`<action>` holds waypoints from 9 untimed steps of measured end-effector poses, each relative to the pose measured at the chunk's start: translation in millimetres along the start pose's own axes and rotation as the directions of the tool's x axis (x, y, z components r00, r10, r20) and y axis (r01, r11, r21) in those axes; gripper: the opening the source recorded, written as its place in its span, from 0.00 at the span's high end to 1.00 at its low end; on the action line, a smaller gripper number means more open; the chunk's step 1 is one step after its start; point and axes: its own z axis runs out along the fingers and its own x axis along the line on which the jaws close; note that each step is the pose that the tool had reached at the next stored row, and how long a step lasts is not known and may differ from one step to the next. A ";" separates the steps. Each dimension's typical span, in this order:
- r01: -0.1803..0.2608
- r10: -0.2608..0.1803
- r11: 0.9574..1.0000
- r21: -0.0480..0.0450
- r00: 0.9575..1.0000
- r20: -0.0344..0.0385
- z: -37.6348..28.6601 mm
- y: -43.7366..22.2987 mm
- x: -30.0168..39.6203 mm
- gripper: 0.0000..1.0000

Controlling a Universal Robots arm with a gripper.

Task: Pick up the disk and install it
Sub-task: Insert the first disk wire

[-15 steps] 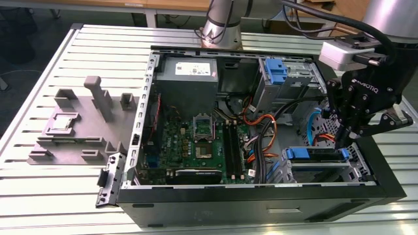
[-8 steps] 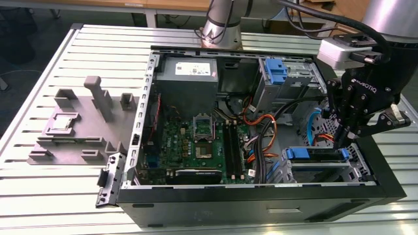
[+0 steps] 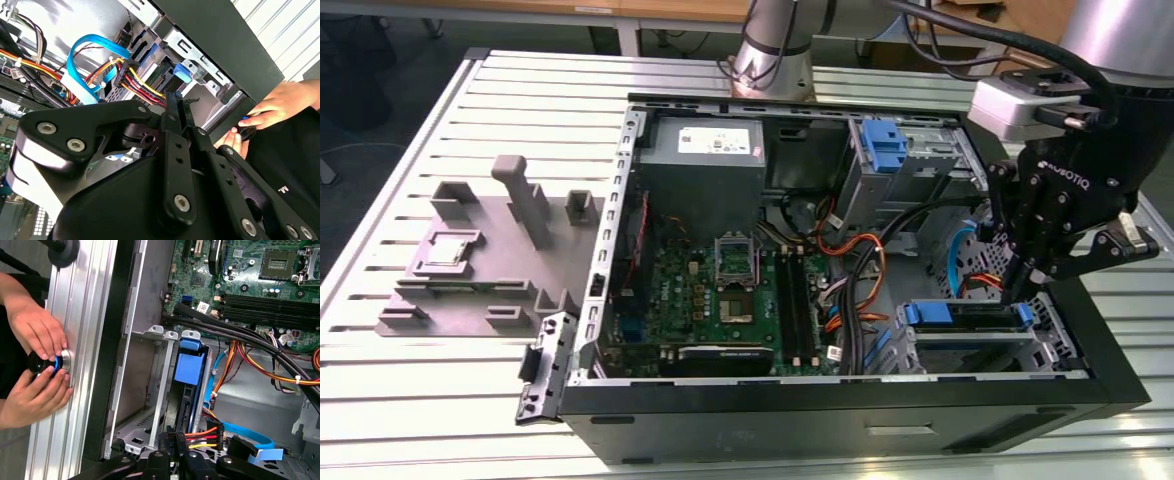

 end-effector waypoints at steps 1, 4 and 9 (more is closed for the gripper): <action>-0.001 0.001 1.000 0.000 1.000 0.000 -0.2 0.1 0.0 0.83; -0.007 0.007 1.000 -0.002 1.000 0.000 -0.8 0.3 -0.6 0.83; -0.022 0.022 1.000 -0.005 1.000 0.006 -0.9 0.3 -0.7 0.83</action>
